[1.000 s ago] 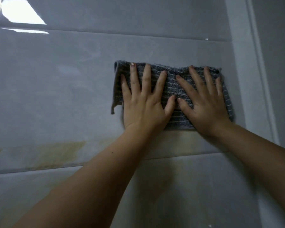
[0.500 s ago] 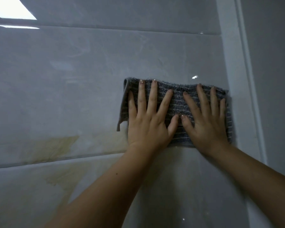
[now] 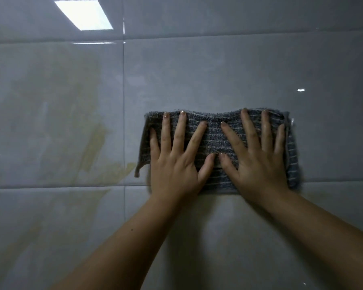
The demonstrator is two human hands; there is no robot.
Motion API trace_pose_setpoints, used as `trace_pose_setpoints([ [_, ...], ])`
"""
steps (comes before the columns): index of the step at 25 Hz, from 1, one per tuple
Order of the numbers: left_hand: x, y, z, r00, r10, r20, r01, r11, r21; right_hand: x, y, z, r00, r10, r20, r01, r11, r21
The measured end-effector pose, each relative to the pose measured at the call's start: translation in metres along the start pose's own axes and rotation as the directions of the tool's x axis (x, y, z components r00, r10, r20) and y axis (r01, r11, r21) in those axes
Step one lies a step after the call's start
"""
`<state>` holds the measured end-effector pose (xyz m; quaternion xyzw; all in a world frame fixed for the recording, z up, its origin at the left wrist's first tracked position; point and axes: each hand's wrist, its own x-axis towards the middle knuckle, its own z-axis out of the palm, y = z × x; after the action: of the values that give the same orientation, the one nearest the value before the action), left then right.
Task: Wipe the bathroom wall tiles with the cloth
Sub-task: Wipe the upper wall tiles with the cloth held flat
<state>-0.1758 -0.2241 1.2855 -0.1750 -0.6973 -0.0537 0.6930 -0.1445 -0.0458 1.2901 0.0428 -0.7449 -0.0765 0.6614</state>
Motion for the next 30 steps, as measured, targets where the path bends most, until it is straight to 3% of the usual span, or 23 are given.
trace_pose_setpoints([
  [9,-0.021,-0.134,-0.021,1.000,-0.021,-0.016,0.022,0.999,0.042,0.034,-0.130,0.015,0.999,-0.033,-0.033,0.033,0.999,0.023],
  [14,-0.026,-0.146,-0.024,0.998,-0.058,0.015,0.057,0.997,0.048,0.035,-0.148,0.016,0.997,-0.068,-0.028,0.069,0.997,0.034],
  [17,-0.027,-0.121,-0.021,0.999,-0.043,0.024,0.042,0.998,0.048,0.026,-0.124,0.013,0.991,-0.132,-0.028,0.134,0.990,0.048],
  [30,0.033,0.123,0.024,1.000,0.022,0.012,-0.022,0.999,-0.032,-0.021,0.128,-0.013,1.000,-0.024,-0.004,0.024,0.998,-0.054],
])
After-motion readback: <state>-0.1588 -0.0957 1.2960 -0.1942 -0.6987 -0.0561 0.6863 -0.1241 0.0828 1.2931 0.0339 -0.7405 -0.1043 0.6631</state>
